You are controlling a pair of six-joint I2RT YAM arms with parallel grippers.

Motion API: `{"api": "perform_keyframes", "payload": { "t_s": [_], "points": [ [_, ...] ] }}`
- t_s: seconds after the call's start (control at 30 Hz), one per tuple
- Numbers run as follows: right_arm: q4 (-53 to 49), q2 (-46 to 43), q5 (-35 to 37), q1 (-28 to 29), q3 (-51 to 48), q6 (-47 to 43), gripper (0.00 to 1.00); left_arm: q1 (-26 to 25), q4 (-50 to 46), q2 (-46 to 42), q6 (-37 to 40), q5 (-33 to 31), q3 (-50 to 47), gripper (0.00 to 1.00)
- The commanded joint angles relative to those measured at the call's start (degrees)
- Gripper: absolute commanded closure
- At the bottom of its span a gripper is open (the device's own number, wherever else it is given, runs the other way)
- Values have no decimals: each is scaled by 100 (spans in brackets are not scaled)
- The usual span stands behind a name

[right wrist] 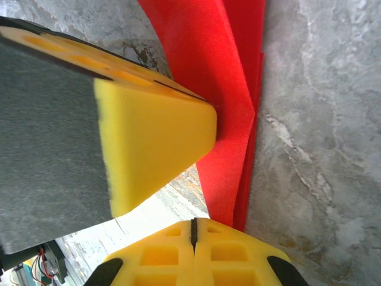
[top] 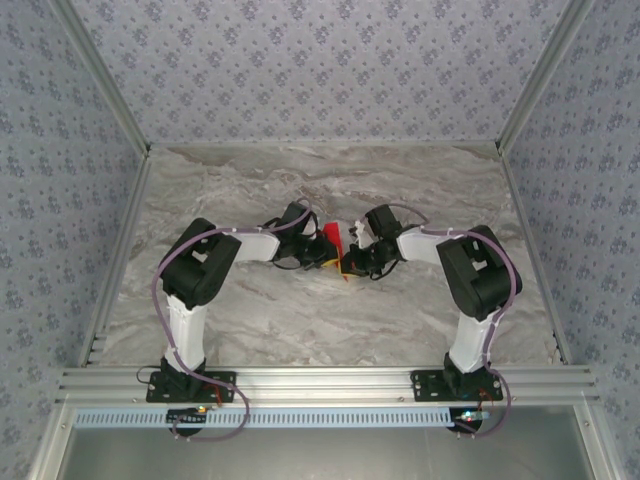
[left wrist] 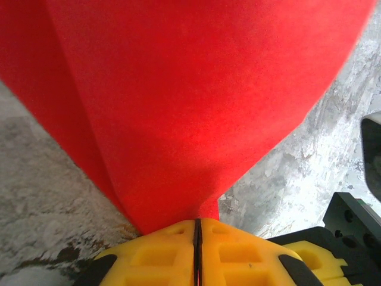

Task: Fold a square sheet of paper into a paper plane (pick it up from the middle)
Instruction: Fold the wing for the fifth time at the center of the table.

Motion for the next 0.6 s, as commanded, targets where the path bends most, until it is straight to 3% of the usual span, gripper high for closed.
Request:
{"api": "perform_keyframes", "payload": {
  "t_s": [0.0, 0.57],
  "points": [
    [-320, 119, 25, 4, 35, -94, 100, -5, -660, 348, 115, -581, -32, 88],
    [-877, 156, 126, -9, -82, -413, 100, -8, -1508, 512, 185, -854, 261, 93]
  ]
}}
